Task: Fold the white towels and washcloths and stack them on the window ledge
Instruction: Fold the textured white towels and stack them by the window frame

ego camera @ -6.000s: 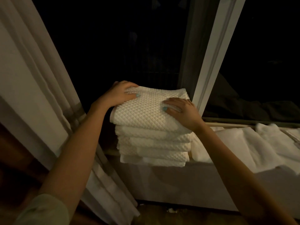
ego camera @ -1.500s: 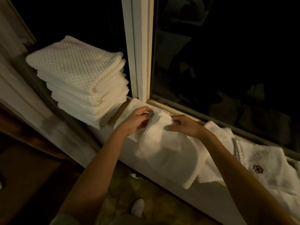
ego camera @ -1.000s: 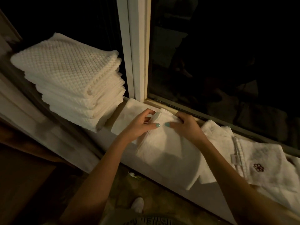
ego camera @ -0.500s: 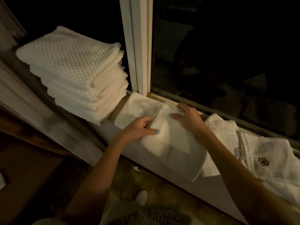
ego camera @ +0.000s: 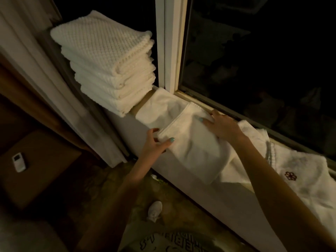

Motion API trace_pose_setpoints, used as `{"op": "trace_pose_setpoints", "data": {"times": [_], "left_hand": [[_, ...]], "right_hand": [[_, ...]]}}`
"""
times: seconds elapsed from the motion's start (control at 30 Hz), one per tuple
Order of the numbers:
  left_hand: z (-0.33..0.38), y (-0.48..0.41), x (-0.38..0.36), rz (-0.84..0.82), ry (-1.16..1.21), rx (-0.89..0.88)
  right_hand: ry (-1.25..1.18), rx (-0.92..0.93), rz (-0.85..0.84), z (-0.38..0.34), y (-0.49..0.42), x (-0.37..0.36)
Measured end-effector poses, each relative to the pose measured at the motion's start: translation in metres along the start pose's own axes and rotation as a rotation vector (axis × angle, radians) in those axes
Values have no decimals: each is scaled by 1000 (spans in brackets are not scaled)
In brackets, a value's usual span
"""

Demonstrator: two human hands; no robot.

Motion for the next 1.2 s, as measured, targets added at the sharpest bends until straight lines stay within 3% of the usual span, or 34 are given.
{"op": "trace_pose_setpoints", "data": {"times": [0.07,0.17,0.4,0.53,0.63,0.87,1.03,1.2], "left_hand": [[-7,16,-11,-23,142,-5],[-12,39,-24,-25,249,-43],[3,60,-29,7,280,-165],[31,58,-14,70,241,-296],[48,49,0,79,204,-350],[24,38,3,-319,77,-218],[52,24,15,-469,82,-245],[121,-1,52,-508,58,-407]], "right_hand": [[35,37,-50,7,8,1],[-103,3,-94,14,14,3],[-377,-2,-23,1,21,28],[-509,-18,-141,-4,35,27],[-575,-2,-134,-8,48,22],[-800,-94,-188,-21,89,-10],[-849,-111,126,-40,92,14],[-866,-188,416,-87,91,55]]}}
Point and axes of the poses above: each hand's wrist, its own y-axis away from the middle knuckle, its own x-axis out of the back of the hand, z = x × y, the point moved 9 cm from there along -y, towards the middle knuckle, and after that the axes turned 15 degrees about z, right-handed, at the moved point
